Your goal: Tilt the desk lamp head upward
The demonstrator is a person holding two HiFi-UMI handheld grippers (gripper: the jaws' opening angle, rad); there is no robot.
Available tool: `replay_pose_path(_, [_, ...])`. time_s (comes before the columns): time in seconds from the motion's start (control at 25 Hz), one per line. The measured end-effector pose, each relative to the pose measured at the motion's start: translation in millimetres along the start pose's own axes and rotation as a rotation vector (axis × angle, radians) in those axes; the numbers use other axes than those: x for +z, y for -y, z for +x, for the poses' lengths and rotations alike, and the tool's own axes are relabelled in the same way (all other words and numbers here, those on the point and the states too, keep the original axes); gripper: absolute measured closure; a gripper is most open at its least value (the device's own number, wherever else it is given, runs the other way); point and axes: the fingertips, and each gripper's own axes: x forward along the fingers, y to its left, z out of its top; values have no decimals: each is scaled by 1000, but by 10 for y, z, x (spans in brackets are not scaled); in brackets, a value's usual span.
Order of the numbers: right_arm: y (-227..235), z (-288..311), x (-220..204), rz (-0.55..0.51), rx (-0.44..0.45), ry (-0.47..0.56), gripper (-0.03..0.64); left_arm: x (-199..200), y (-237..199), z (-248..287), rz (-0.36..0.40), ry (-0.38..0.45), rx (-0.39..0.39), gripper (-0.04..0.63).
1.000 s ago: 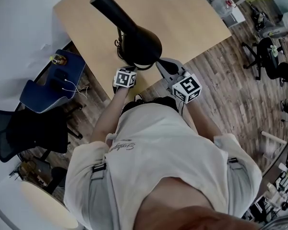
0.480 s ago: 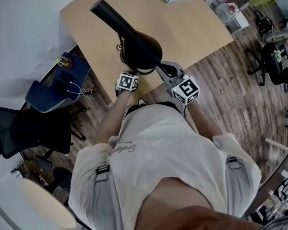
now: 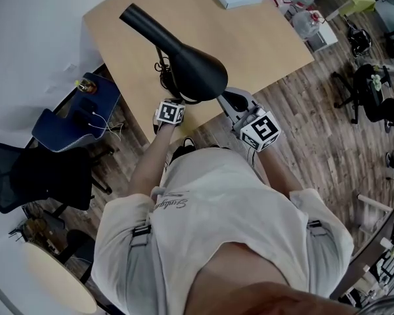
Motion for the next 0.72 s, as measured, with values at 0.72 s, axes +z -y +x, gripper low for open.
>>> replay_pose_path(0.72, [106,-390,1077,-61,-15,-33,621,54,17,21,-4,-34,53,580])
